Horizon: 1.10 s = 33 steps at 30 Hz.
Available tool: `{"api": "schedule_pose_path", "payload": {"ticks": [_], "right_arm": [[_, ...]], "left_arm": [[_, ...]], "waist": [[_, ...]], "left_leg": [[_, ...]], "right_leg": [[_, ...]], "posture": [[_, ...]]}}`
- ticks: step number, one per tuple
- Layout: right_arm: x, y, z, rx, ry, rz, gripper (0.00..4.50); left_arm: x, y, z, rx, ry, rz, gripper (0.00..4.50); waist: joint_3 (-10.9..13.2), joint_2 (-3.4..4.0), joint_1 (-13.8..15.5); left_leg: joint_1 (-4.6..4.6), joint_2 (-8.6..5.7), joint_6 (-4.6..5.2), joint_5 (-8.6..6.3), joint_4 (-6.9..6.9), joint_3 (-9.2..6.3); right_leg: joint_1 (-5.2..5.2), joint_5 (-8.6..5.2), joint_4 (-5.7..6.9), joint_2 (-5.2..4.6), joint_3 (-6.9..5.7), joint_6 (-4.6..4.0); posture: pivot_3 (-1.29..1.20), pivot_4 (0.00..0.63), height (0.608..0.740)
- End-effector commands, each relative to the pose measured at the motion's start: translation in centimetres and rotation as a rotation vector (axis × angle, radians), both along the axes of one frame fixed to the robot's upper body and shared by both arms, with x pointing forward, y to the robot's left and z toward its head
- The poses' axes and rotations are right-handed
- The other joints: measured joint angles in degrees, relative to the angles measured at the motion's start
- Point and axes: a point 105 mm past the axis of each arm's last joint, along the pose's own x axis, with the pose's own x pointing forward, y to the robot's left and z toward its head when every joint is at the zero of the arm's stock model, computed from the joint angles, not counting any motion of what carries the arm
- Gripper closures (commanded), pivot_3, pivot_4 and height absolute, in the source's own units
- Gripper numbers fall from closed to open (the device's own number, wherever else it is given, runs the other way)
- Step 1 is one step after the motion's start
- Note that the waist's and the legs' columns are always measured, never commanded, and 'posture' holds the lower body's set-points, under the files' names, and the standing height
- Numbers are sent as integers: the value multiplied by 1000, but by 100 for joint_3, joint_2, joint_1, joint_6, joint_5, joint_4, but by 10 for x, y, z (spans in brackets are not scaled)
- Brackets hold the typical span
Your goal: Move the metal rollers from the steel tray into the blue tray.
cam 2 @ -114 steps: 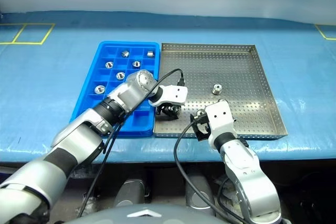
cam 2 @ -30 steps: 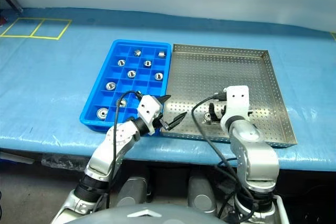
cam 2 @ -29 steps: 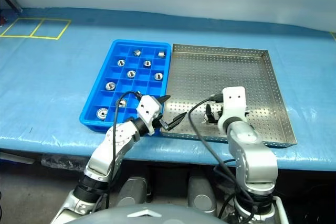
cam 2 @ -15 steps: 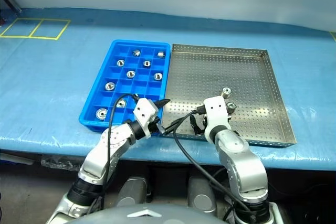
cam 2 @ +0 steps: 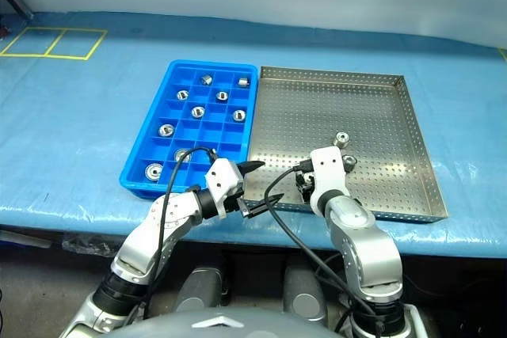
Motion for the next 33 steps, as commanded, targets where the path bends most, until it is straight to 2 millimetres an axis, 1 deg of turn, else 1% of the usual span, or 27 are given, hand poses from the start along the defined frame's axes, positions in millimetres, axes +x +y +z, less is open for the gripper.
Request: {"api": "schedule_pose_path", "payload": {"ticks": [1,2,3,4,5,10,17,19,22,26,31,33], "right_arm": [[3,1,17,6,-62,5,3190],[3,2,19,1,-71,10,3519],[4,2,21,-4,-79,13,3725],[5,3,23,-7,-86,17,3732],[5,4,26,-7,-94,24,3841],[12,14,35,-7,-135,66,3841],[18,19,43,-22,-178,95,3841],[19,20,46,3,-188,101,3841],[20,16,46,44,-146,59,3234],[20,7,45,32,-68,10,1943],[16,-7,44,-24,33,9,353],[14,-13,41,-49,68,24,353]], "left_arm": [[-7,-5,1,-11,11,-37,0],[-6,-5,3,-19,9,-31,0],[-5,-4,4,-26,7,-24,0],[-4,-3,5,-32,5,-14,0],[-3,-2,6,-43,5,1,0],[7,9,10,-62,-4,80,0],[9,14,10,-64,-9,104,0],[9,14,9,-62,-9,105,0],[9,14,8,-58,-8,103,0],[8,14,7,-54,-6,100,0],[7,12,4,-49,1,95,0],[7,11,2,-51,4,96,0]], "waist": [[0,0,1],[0,0,1],[0,0,1],[0,0,1],[0,0,3],[0,0,8],[0,0,39],[0,1,42],[0,1,41],[0,1,56],[0,1,63],[1,2,64]], "left_leg": [[0,0,0,0,0,0],[0,0,0,0,0,0],[0,0,0,0,0,0],[0,0,0,0,0,0],[0,0,0,0,0,0],[-3,1,0,0,-1,-1],[-5,0,0,0,-2,-1],[-5,0,0,0,-2,-2],[-4,2,0,0,-4,-2],[-4,2,0,0,-4,-2],[-6,1,0,0,-7,-2],[-5,1,0,0,-7,-2]], "right_leg": [[0,0,0,0,0,0],[0,0,-1,0,0,0],[0,0,-1,0,0,0],[0,0,-1,0,0,0],[0,0,-1,0,0,0],[-4,0,-1,0,-2,0],[-4,-1,-1,0,-4,-1],[-4,-1,-1,0,-4,-1],[-5,-1,0,1,-5,-2],[-4,-1,0,1,-5,-2],[-6,-2,-1,0,-5,-4],[-6,-2,-1,0,-5,-4]], "posture": [[-14,150,740],[-14,150,740],[-12,150,740],[-9,150,740],[-4,150,740],[14,150,740],[33,150,740],[33,150,740],[33,150,740],[27,150,740],[24,150,740],[27,150,740]]}}
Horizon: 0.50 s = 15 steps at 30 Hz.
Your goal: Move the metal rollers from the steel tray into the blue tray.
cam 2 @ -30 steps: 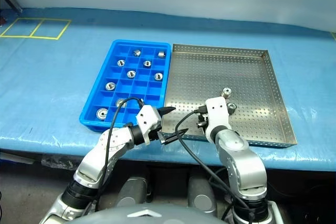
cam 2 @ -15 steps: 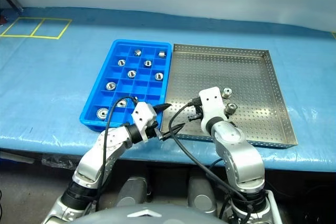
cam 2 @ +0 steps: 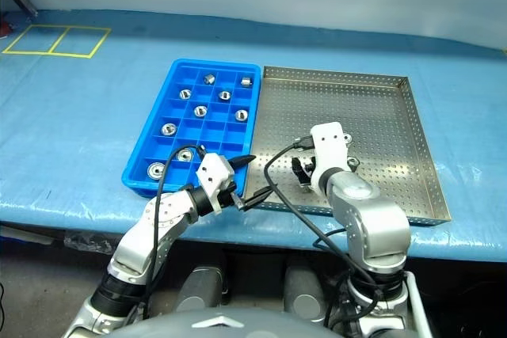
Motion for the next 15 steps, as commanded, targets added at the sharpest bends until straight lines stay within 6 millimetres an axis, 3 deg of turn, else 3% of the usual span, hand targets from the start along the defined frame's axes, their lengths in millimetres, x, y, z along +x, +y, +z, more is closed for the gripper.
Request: {"api": "schedule_pose_path", "payload": {"ticks": [1,4,15], "right_arm": [[-4,-7,7,-23,9,35,353],[-6,-9,3,-20,35,62,353],[-20,14,-23,57,148,134,353]], "left_arm": [[-3,-3,-2,-7,1,-8,0],[-4,-3,-2,-11,4,-4,0],[-6,-2,-6,-16,13,9,0]], "waist": [[0,0,1],[0,0,4],[0,0,27]], "left_leg": [[0,0,0,0,0,0],[0,0,0,-1,-1,0],[1,0,1,-1,-3,-1]], "right_leg": [[1,0,0,0,-1,0],[1,-1,-2,-1,-1,-1],[1,-2,-3,-1,-3,-2]], "posture": [[30,150,740],[35,150,740],[60,150,740]]}}
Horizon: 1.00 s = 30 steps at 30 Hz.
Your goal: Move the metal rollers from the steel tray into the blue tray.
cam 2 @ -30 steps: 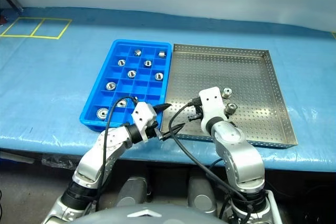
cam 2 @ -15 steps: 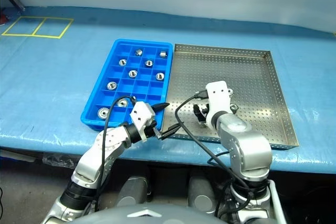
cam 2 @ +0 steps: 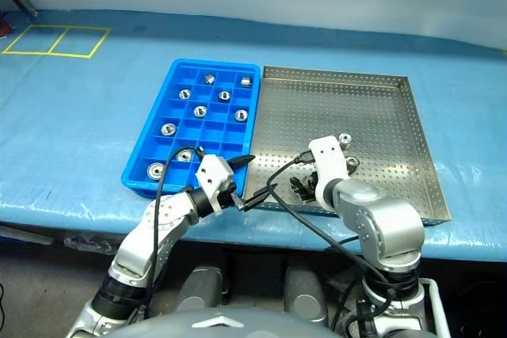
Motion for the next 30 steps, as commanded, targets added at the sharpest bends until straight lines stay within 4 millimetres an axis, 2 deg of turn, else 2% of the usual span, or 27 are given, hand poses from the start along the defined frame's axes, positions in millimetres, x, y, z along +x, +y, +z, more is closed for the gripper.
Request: {"api": "schedule_pose_path", "payload": {"ticks": [1,6,9,15,22,26,30], "right_arm": [[-4,0,-4,-2,18,-11,353],[-6,-9,-13,-30,51,-53,353],[-7,-13,-16,-50,59,-60,961],[-5,-8,-7,-46,19,-37,2764],[25,22,39,-36,-260,63,2772],[45,41,55,-25,-370,95,2772],[63,70,69,8,-461,162,2772]], "left_arm": [[-4,-1,-5,1,20,-6,0],[-4,-1,-6,5,18,-10,0],[-4,-2,-5,6,17,-12,0],[-3,-2,-5,7,12,-14,0],[3,14,6,-45,-6,74,0],[7,30,10,-36,-32,146,0],[7,48,15,-24,-61,238,0]], "waist": [[0,0,12],[0,0,16],[0,0,21],[0,0,18],[3,4,-3],[3,3,35],[6,1,54]], "left_leg": [[-1,0,0,0,0,0],[-1,0,0,0,-3,0],[0,1,-1,-1,-2,-1],[-2,1,-2,-1,-4,-1],[-2,3,-2,-1,-5,0],[-2,4,-1,0,-16,-6],[-1,3,-1,0,-30,-8]], "right_leg": [[0,0,0,0,0,0],[-1,0,-4,0,0,0],[0,0,-4,0,-2,0],[0,-1,-9,-1,-2,0],[-5,-1,-6,0,-3,0],[-5,-4,-7,1,-13,-6],[-8,-8,-7,1,-14,-12]], "posture": [[60,150,740],[55,150,740],[53,150,740],[51,150,740],[91,150,740],[151,150,740],[205,150,740]]}}
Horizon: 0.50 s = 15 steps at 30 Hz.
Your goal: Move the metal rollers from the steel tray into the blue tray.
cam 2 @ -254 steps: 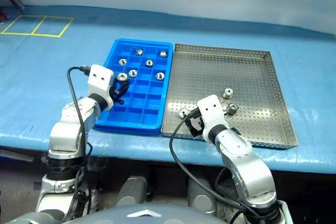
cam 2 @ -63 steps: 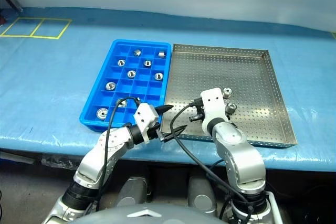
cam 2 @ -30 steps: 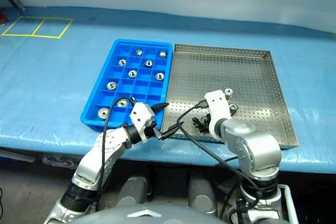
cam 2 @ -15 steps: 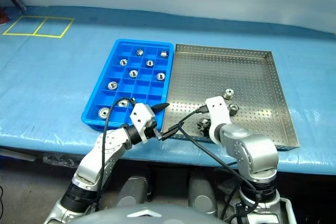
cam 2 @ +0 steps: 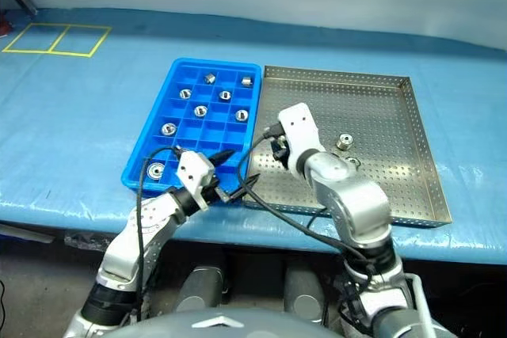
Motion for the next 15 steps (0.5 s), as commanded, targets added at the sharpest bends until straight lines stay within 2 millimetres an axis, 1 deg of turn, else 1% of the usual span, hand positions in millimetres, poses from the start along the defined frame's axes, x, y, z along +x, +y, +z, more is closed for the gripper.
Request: {"api": "schedule_pose_path", "payload": {"ticks": [1,5,9,12,15], "right_arm": [[14,26,23,28,-136,78,2772],[26,53,29,48,-194,160,2772],[35,74,26,73,-209,215,2772],[42,85,20,85,-204,237,2772],[47,91,14,88,-199,245,2772]], "left_arm": [[0,16,13,4,-58,93,0],[0,33,19,4,-79,200,0],[-6,43,21,8,-83,262,0],[-10,45,21,8,-76,285,0],[-12,45,21,7,-73,293,0]], "waist": [[1,-1,40],[4,-4,171],[5,-3,331],[5,-4,470],[6,-3,603]], "left_leg": [[-1,0,0,0,-4,0],[2,0,0,0,-12,-5],[4,2,0,0,-18,-9],[4,2,-1,0,-20,-9],[3,2,-2,0,-22,-9]], "right_leg": [[-1,0,0,0,0,0],[-3,-5,2,3,-3,-6],[-4,-9,5,6,-9,-13],[-4,-9,4,6,-10,-14],[-5,-10,3,7,-10,-16]], "posture": [[222,150,740],[291,150,740],[348,150,740],[369,150,740],[387,150,740]]}}
